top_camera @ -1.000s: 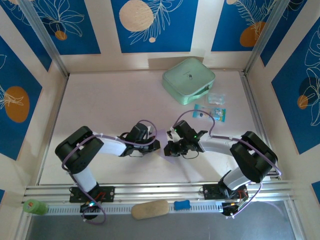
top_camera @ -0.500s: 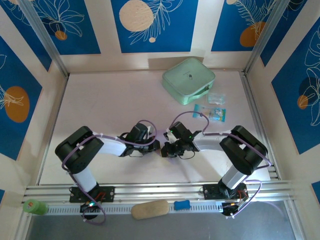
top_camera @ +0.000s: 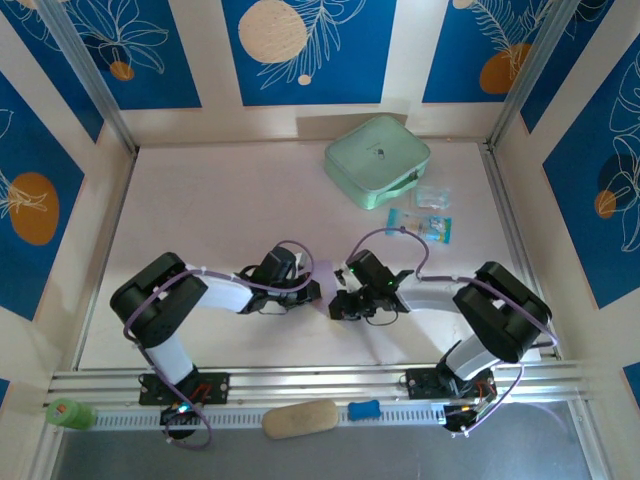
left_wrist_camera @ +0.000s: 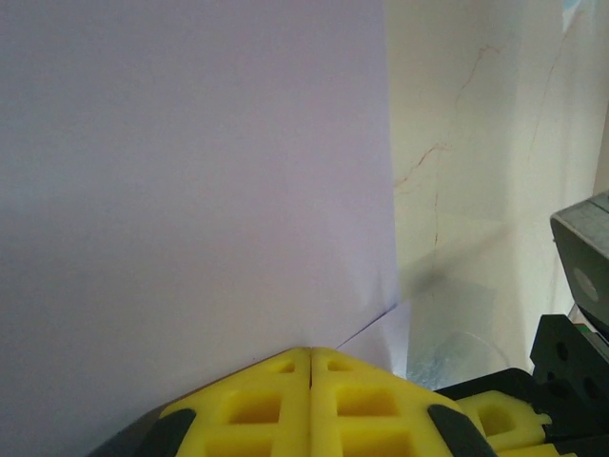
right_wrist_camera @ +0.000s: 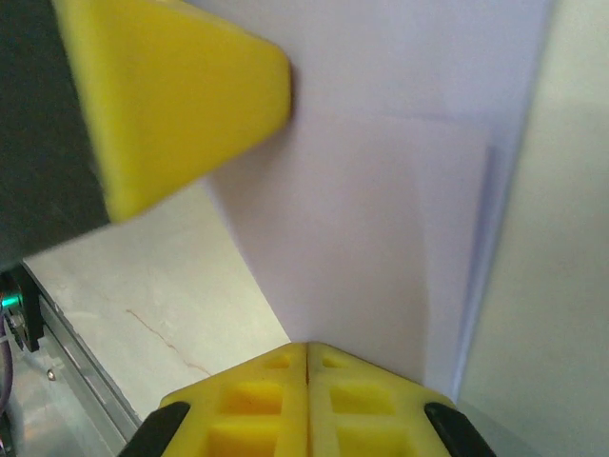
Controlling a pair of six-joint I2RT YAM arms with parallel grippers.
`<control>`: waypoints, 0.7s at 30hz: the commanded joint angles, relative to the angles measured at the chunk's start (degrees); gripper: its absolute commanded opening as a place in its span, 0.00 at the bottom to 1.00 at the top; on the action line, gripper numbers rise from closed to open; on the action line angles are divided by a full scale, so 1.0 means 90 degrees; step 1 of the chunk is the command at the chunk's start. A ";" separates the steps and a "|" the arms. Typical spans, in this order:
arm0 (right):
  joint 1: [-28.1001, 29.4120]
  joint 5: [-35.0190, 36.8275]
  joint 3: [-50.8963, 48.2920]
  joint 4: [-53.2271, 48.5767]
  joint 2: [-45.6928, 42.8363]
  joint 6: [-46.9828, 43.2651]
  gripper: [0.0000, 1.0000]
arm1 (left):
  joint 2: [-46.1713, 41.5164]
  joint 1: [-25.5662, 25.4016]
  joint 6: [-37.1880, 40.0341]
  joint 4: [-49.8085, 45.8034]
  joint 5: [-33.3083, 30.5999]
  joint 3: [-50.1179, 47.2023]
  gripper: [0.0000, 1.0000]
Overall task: Fold a paper plane with a square sheet of paper (pick it up from the middle)
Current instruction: Third fold the triangle at the center of the table.
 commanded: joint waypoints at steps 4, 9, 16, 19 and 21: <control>-0.0050 0.0297 -0.0650 -0.0585 -0.0540 0.0395 0.07 | 0.0103 0.0063 -0.0001 -0.0252 -0.0134 -0.0154 0.00; -0.0054 0.0451 -0.0939 -0.0725 -0.0952 0.0627 0.07 | 0.0078 0.0073 -0.0001 -0.0244 -0.0117 -0.0154 0.00; -0.0090 0.0850 -0.0778 -0.1294 -0.1683 0.0692 0.07 | -0.0105 0.0077 -0.0011 -0.0308 -0.0114 -0.0114 0.00; -0.0103 0.0871 -0.0539 -0.1422 -0.1809 0.0612 0.08 | -0.0218 0.0076 -0.0049 -0.0322 -0.0139 -0.0105 0.00; -0.0103 0.0817 -0.0380 -0.1442 -0.1755 0.0577 0.09 | -0.0285 0.0073 -0.0062 -0.0332 -0.0138 -0.0082 0.00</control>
